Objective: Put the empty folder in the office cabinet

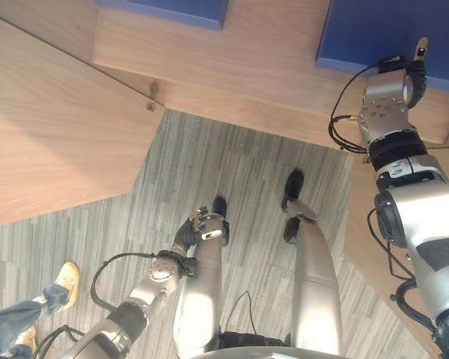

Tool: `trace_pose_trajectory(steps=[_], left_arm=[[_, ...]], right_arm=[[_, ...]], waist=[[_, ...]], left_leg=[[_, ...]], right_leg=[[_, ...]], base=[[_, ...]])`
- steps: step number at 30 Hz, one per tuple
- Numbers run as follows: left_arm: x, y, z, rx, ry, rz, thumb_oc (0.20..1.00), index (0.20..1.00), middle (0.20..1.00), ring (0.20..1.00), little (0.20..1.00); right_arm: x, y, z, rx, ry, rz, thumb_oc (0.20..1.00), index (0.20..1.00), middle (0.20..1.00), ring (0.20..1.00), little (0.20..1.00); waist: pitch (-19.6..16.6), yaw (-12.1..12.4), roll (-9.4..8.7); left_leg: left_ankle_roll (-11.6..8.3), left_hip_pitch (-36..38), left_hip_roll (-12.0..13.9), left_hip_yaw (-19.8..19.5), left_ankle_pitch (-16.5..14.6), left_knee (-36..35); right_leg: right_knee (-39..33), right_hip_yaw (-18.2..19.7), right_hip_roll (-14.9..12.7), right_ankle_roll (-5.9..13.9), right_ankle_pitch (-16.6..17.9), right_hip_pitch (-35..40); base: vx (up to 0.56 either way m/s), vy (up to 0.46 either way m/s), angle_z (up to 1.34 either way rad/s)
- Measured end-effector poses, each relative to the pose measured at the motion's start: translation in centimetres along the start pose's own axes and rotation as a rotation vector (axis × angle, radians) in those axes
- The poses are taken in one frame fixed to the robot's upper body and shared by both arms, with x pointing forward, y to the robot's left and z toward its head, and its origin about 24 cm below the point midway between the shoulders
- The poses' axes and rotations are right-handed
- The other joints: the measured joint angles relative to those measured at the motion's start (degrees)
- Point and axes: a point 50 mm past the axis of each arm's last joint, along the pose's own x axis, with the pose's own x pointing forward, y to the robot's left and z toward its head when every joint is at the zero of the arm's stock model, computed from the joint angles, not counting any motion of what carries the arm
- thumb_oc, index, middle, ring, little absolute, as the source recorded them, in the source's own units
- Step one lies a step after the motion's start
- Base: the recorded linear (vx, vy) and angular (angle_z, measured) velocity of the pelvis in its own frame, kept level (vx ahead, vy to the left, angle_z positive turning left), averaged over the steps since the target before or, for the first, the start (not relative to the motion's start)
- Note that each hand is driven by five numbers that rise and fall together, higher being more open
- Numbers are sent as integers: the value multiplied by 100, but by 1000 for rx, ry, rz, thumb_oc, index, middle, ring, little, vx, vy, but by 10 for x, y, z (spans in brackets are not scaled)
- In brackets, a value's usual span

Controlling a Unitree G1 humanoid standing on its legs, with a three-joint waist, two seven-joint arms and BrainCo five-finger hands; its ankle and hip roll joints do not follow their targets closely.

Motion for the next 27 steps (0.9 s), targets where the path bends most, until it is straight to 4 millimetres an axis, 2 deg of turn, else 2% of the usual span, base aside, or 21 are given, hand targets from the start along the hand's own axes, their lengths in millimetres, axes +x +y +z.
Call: trace_pose_trajectory(steps=[7, 9, 10, 15, 17, 19, 22, 23, 27], left_arm=[[-5, 3, -6, -2, 22, 16, 1000, 1000, 1000, 1000, 1000], [-6, 4, -8, -5, 27, 21, 1000, 1000, 1000, 1000, 1000], [-9, 4, -12, -8, 41, 25, 1000, 1000, 1000, 1000, 1000], [-20, 3, -37, -22, 153, 26, 1000, 1000, 1000, 1000, 1000], [-26, 3, -45, -28, 181, 20, 1000, 1000, 1000, 1000, 1000], [-26, 3, -45, -27, 181, 16, 1000, 1000, 1000, 1000, 1000], [-27, 3, -46, -24, 181, 6, 1000, 1000, 1000, 1000, 1000], [-27, 4, -46, -22, 183, 4, 1000, 1000, 1000, 1000, 1000], [-28, 4, -47, -22, 186, 4, 1000, 1000, 1000, 1000, 1000]], right_arm=[[-1, 0, -17, -217, 88, 63, 1000, 1000, 1000, 1000, 1000], [1, -5, -23, -308, 112, 73, 1000, 1000, 1000, 1000, 1000], [2, -7, -26, -363, 139, 84, 1000, 1000, 1000, 1000, 1000], [2, -18, -43, -572, 232, 146, 1000, 1000, 1000, 1000, 1000], [5, -22, -43, -598, 249, 136, 1000, 1000, 1000, 1000, 1000], [5, -24, -43, -605, 258, 136, 1000, 1000, 1000, 1000, 1000], [10, -32, -42, -705, 285, 168, 1000, 1000, 1000, 1000, 1000], [11, -35, -43, -719, 288, 164, 1000, 1000, 1000, 1000, 1000], [16, -43, -40, -758, 266, 132, 1000, 1000, 1000, 1000, 1000]], waist=[[-19, -94, 21], [-26, -122, 17], [-90, -127, 15], [-368, -155, 14], [-413, -143, 14], [-413, -146, 13], [-415, -158, 9], [-415, -190, 9], [-415, -246, 8]], left_leg=[[5, 4, -10, 88, -3, 86], [12, 35, -11, 91, -6, 116], [66, 25, -11, 103, -38, 126], [93, 2, -12, 174, -53, 129], [94, -6, -34, 189, -52, 143], [103, -6, -49, 185, -57, 164], [132, -8, -90, 188, -72, 196], [190, -9, -92, 205, -62, 185], [270, -9, -121, 294, -70, 181]], right_leg=[[-175, 70, 3, 74, 127, 107], [-188, 77, 5, 80, 132, 156], [-209, 81, 4, 81, 132, 158], [-360, 127, 4, 166, 189, 178], [-390, 149, -4, 192, 210, 190], [-390, 149, -9, 195, 212, 202], [-488, 145, -46, 215, 223, 251], [-647, 145, -43, 299, 279, 316], [-726, 192, -49, 349, 271, 351]], base=[[-13, 12, -5], [0, 0, 0], [1, 28, -5], [1, 35, -7], [-1, 13, -2], [-7, 11, 2], [-16, 18, 1], [-18, 28, -6], [-23, 27, -5]])
